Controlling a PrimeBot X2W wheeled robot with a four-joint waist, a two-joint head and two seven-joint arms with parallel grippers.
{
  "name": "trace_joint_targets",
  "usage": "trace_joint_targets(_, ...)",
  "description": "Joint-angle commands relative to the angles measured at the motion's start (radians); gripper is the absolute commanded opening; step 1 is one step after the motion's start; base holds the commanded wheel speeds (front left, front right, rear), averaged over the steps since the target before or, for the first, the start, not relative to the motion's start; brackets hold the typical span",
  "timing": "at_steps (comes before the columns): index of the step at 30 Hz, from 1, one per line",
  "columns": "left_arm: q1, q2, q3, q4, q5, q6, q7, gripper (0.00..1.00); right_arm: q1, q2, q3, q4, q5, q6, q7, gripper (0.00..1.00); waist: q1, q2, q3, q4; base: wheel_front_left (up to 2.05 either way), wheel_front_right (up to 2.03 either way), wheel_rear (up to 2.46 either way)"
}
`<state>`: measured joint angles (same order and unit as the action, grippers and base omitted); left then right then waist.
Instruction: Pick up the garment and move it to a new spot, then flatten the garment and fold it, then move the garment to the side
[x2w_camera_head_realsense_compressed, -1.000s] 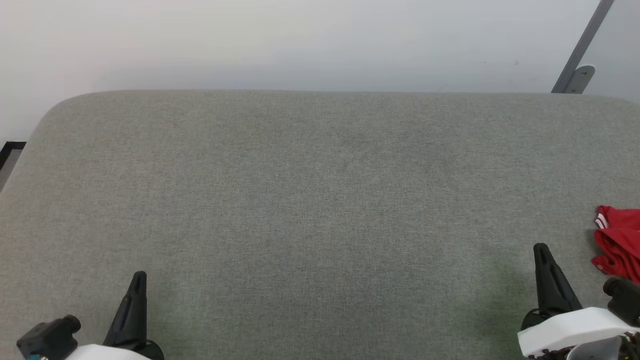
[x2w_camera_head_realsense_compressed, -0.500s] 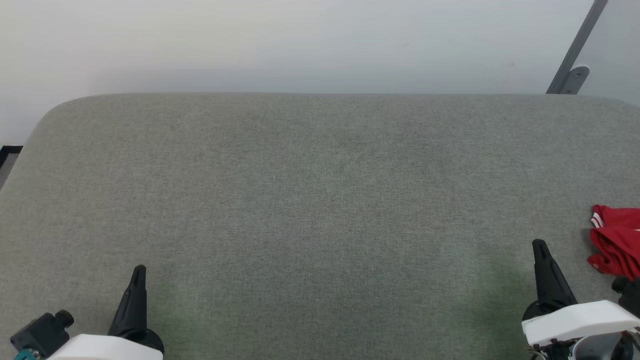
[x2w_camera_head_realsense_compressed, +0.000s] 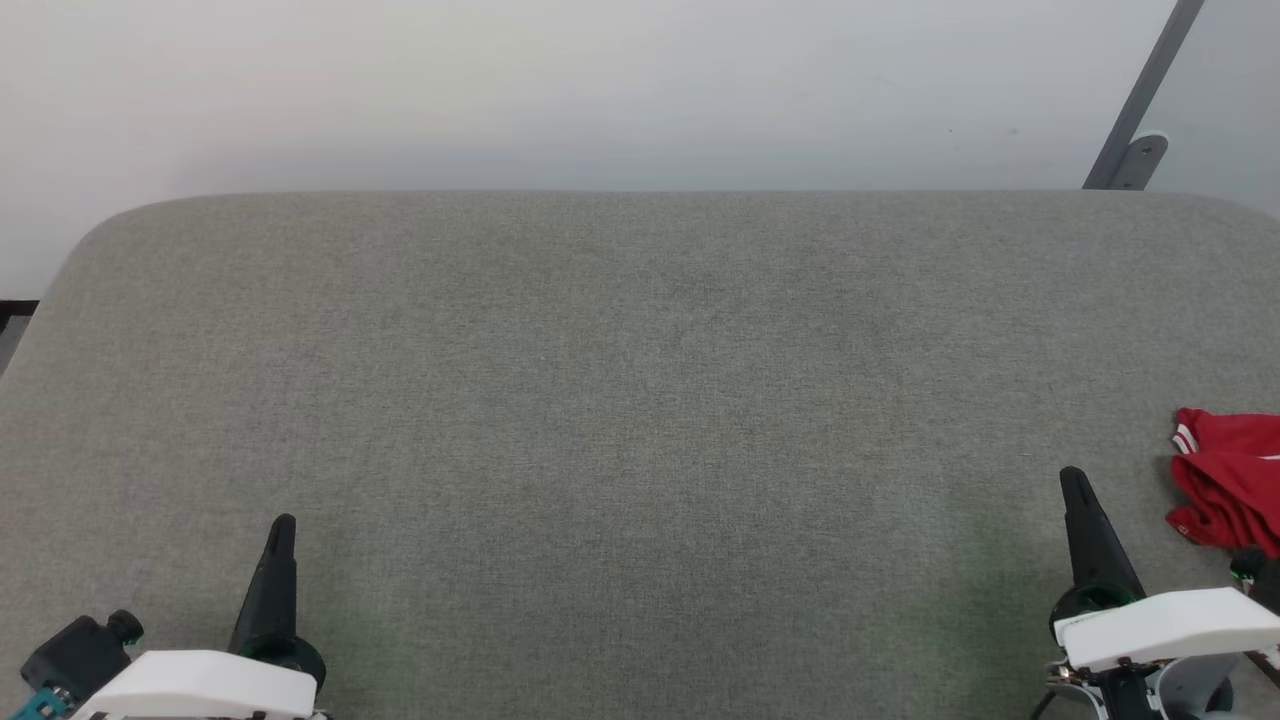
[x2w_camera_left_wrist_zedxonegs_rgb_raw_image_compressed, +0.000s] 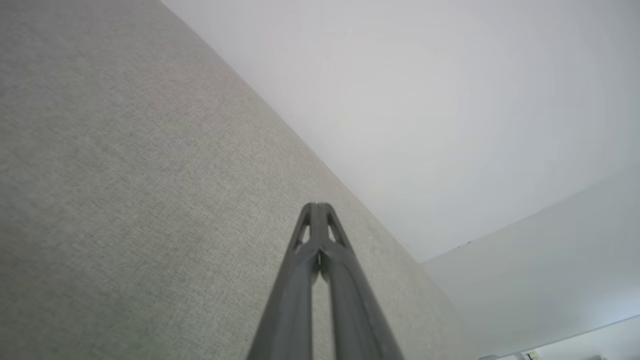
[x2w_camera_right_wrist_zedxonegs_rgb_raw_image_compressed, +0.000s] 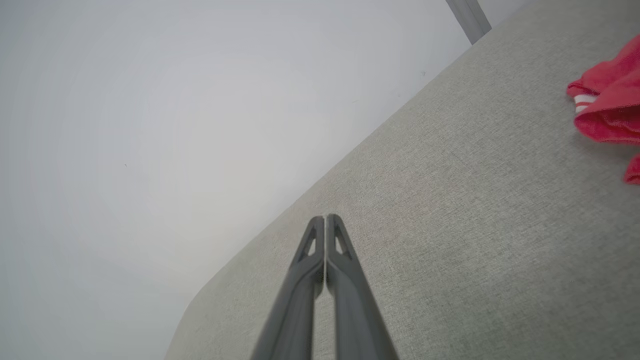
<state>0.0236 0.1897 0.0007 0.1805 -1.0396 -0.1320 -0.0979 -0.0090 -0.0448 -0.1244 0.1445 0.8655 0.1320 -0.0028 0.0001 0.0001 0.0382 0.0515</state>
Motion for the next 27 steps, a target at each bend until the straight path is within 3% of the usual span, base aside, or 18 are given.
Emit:
trace_joint_targets(1, -0.025, 0.002, 0.010, -0.006, -0.027, 0.001, 0.007, 0.00, -0.020, -0.005, 0.003, -0.003, 0.034, -0.001, 0.007, 0.00, 0.0000, -0.0001, -0.001, -0.001, 0.00, 0.00, 0.00)
trace_joint_targets(27, -0.072, -0.048, 0.043, 0.021, -0.258, 0.001, 0.083, 0.00, -0.055, -0.006, 0.006, 0.037, 0.322, -0.001, 0.052, 0.00, 0.0000, -0.0001, -0.012, -0.017, 0.00, 0.00, 0.00)
